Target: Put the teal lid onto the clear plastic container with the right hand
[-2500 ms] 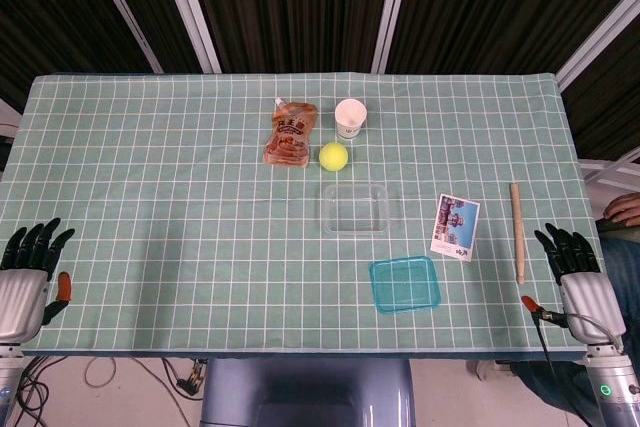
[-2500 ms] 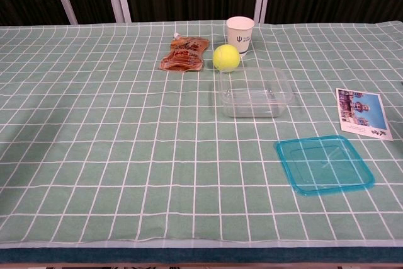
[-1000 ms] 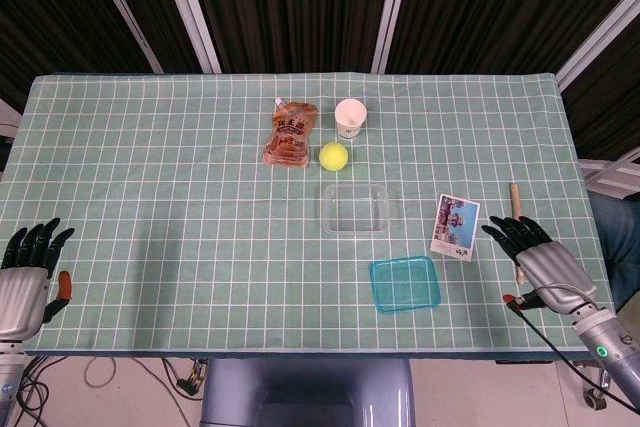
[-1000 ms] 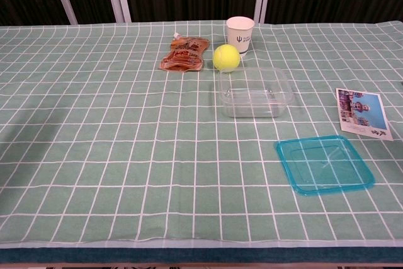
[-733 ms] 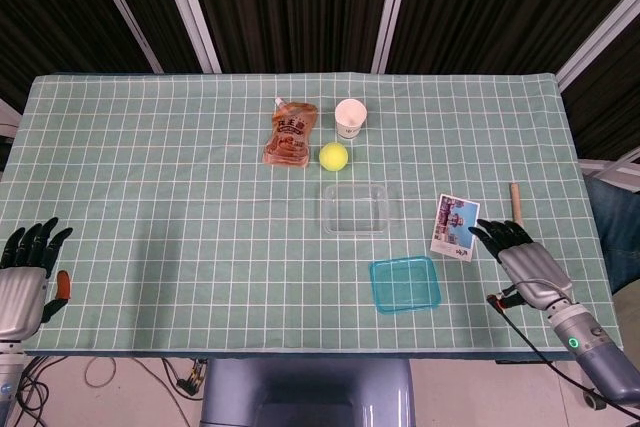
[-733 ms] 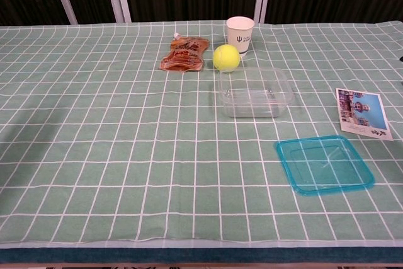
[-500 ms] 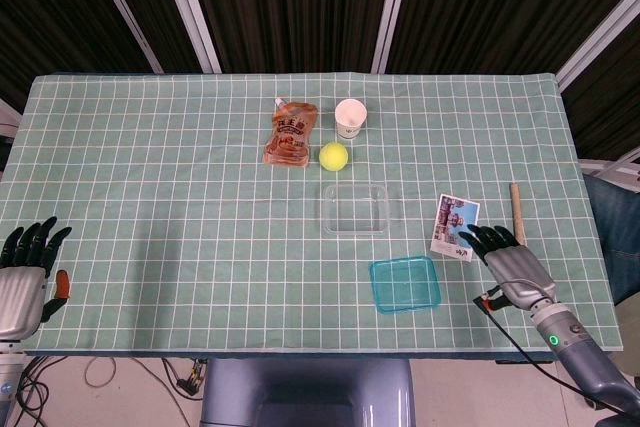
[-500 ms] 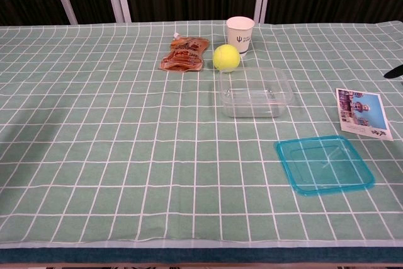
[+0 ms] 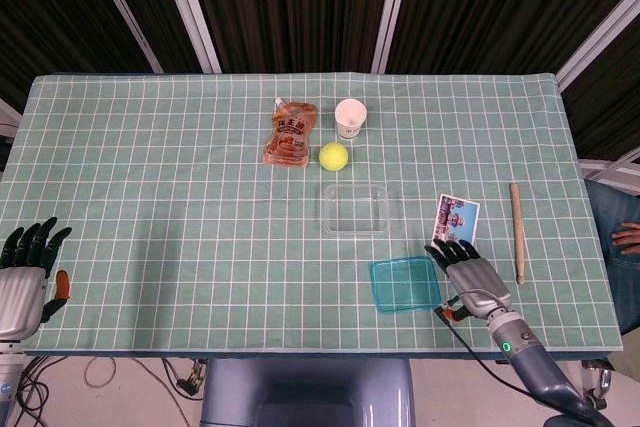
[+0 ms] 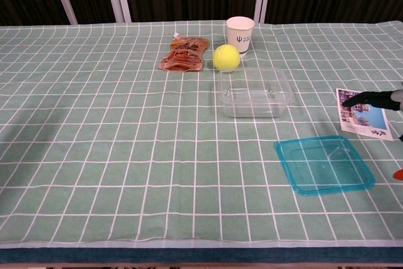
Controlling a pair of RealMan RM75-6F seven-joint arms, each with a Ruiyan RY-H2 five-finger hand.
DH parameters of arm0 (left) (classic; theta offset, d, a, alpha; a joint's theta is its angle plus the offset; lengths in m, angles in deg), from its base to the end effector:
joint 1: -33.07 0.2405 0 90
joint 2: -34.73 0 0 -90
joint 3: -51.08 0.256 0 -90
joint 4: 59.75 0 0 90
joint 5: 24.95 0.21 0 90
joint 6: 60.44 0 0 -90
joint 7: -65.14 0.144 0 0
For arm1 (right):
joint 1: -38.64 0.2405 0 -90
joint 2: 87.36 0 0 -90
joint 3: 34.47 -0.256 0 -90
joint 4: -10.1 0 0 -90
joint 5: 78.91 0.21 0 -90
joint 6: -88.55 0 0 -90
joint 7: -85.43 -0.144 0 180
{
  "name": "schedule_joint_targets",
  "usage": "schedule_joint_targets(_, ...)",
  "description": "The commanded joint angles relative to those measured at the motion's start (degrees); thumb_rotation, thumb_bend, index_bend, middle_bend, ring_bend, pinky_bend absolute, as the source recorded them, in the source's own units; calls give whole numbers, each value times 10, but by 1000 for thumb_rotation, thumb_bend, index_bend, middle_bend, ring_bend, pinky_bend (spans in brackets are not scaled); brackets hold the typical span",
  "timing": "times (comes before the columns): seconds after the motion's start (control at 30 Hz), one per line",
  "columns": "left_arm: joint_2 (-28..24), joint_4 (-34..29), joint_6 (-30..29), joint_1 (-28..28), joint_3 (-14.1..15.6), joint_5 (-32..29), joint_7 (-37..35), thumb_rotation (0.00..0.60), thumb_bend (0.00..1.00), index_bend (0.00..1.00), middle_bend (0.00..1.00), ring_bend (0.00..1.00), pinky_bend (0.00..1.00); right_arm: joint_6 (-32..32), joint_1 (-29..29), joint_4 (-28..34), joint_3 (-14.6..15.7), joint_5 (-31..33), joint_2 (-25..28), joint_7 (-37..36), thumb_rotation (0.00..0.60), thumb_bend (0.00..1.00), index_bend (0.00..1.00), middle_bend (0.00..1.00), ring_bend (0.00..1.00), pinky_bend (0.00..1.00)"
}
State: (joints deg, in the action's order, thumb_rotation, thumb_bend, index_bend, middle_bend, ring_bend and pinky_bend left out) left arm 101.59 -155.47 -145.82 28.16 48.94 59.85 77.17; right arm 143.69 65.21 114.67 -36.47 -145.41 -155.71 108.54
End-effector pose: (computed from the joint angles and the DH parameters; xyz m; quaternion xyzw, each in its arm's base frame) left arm -0.2979 0.1773 0.1386 -0.6128 -0.3638 -0.3519 0.6069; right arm -0.2325 -0.2489 0.0544 0.7501 -0.4341 0.2508 0.4313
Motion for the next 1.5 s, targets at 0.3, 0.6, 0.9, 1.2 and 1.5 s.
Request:
schedule_joint_targets(0.3,-1,-1,1,0,0,-2,-1,600,646,111,0,0,0,17,16,-2,-1,28,-61,44,600,195,0,71,0,0)
schedule_joint_targets(0.6,-2,-2,4,0,0,-4,-4,600,646,111,0,0,0,23,27,-5,2,49,-86,70,600,195,0,113,0,0)
schedule_joint_targets(0.9,-2,-3,4,0,0,-4,-4,600,646,111,0,0,0,32,35,-2,4,61,-101,91,600,195,0,178,0,0)
schedule_joint_targets(1.2,-2,-3,5,0,0,-5,-4,600,646,111,0,0,0,33,43,-5,5,74,-109,99,600,194,0,178,0,0)
schedule_joint_targets(1.5,-2,-3,6,-1,0,-8,-2,600,646,111,0,0,0,31,55,-11,6,91,-119,112,600,195,0,178,0,0)
